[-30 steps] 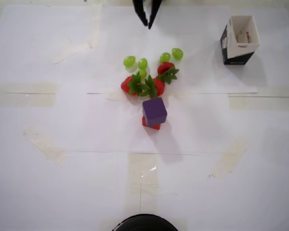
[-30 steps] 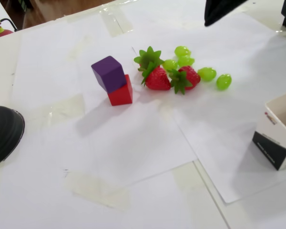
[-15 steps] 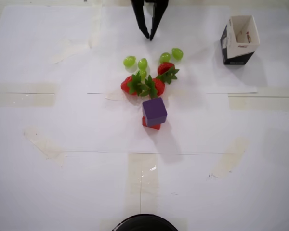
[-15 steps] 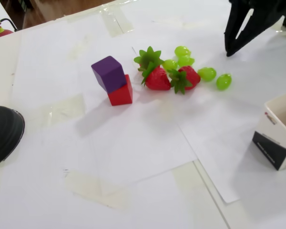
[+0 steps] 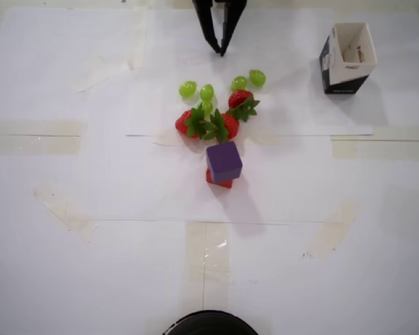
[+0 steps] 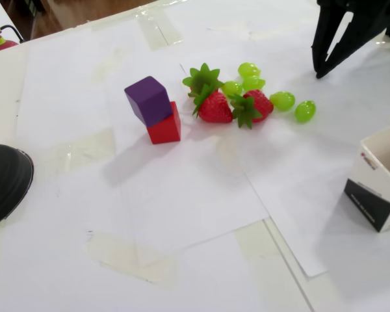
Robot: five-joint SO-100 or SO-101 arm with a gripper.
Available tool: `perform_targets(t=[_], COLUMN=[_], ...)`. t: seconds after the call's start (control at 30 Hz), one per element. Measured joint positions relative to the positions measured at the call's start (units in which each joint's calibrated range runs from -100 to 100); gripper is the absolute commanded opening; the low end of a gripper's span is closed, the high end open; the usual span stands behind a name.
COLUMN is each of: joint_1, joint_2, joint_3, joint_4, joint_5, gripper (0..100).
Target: Put the purple cube on top of the red cube
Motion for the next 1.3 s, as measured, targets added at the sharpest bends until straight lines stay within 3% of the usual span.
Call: perform_targets(t=[1.3], joint_1=[2.3], joint_2=[-7.5], joint_3=[0.0], joint_4=[14.0], joint_5=[0.0], gripper=[0])
